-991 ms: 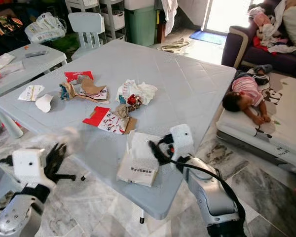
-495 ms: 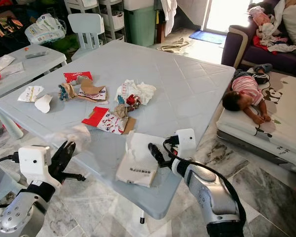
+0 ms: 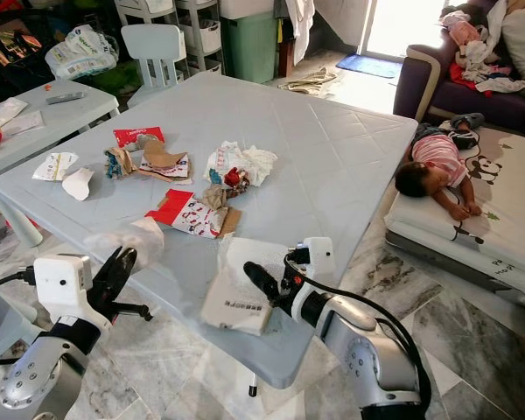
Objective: Picking trash to rubbish bin
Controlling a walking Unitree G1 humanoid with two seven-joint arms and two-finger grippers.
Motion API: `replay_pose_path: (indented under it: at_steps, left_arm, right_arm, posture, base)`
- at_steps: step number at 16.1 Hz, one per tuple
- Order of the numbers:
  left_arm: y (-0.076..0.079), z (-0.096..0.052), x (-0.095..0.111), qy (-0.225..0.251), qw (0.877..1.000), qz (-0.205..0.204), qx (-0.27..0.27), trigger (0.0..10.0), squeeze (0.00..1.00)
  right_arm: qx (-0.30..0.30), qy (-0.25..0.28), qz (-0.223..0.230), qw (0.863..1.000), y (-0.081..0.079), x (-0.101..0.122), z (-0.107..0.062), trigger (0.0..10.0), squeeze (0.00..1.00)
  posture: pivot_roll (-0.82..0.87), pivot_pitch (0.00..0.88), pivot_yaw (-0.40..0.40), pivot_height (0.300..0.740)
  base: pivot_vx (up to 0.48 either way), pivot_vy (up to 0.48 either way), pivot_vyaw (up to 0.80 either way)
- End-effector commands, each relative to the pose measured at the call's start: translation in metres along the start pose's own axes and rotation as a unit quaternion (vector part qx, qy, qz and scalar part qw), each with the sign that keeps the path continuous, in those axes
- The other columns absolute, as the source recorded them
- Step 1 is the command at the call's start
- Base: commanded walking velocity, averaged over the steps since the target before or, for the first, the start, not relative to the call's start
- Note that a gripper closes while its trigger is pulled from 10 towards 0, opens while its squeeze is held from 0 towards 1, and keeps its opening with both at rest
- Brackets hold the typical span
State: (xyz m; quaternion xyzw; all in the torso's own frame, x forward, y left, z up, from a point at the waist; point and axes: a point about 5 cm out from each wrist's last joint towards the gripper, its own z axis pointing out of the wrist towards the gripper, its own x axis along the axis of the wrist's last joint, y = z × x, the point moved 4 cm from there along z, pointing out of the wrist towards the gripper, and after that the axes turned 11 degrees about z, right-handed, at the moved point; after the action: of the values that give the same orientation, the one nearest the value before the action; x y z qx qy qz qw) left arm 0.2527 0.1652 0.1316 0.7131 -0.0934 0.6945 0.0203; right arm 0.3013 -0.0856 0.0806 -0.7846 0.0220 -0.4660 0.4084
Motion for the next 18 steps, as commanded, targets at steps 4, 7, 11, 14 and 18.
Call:
replay_pose_path:
  at_steps: [4, 7, 11, 14, 18]
  left_arm:
    - [0.004, 0.004, 0.004, 0.006, 1.0, -0.001, -0.011, 0.0, 0.0]
    - [0.006, 0.006, 0.004, 0.007, 1.0, -0.003, -0.014, 0.0, 0.0]
    - [0.006, 0.007, 0.004, 0.007, 1.0, -0.004, -0.014, 0.0, 0.0]
    - [0.004, 0.008, 0.004, 0.008, 1.0, 0.005, -0.004, 0.0, 0.0]
    - [-0.005, 0.011, 0.008, 0.019, 0.999, 0.015, 0.022, 0.0, 0.0]
  right_arm:
    - [-0.003, 0.007, 0.007, 1.0, 0.003, 0.004, -0.005, 0.0, 0.0]
    - [-0.007, 0.01, 0.009, 1.0, 0.004, 0.005, -0.005, 0.0, 0.0]
    - [-0.009, 0.011, 0.011, 1.0, 0.005, 0.006, -0.006, 0.0, 0.0]
    - [-0.022, 0.021, 0.006, 1.0, 0.008, 0.009, -0.007, 0.0, 0.0]
    - [-0.049, 0.063, -0.006, 0.997, 0.013, 0.027, -0.009, 0.0, 0.0]
  posture:
    - [0.14, 0.002, 0.014, 0.74]
    - [0.13, 0.0, 0.014, 0.74]
    - [0.13, 0.0, 0.011, 0.74]
    - [0.12, 0.001, 0.012, 0.74]
    - [0.11, 0.005, 0.008, 0.74]
  base:
    - [0.0, 0.0, 0.0]
    - [0.0, 0.0, 0.0]
    - [0.0, 0.0, 0.0]
    - [0.0, 0.0, 0.0]
    - [0.0, 0.0, 0.0]
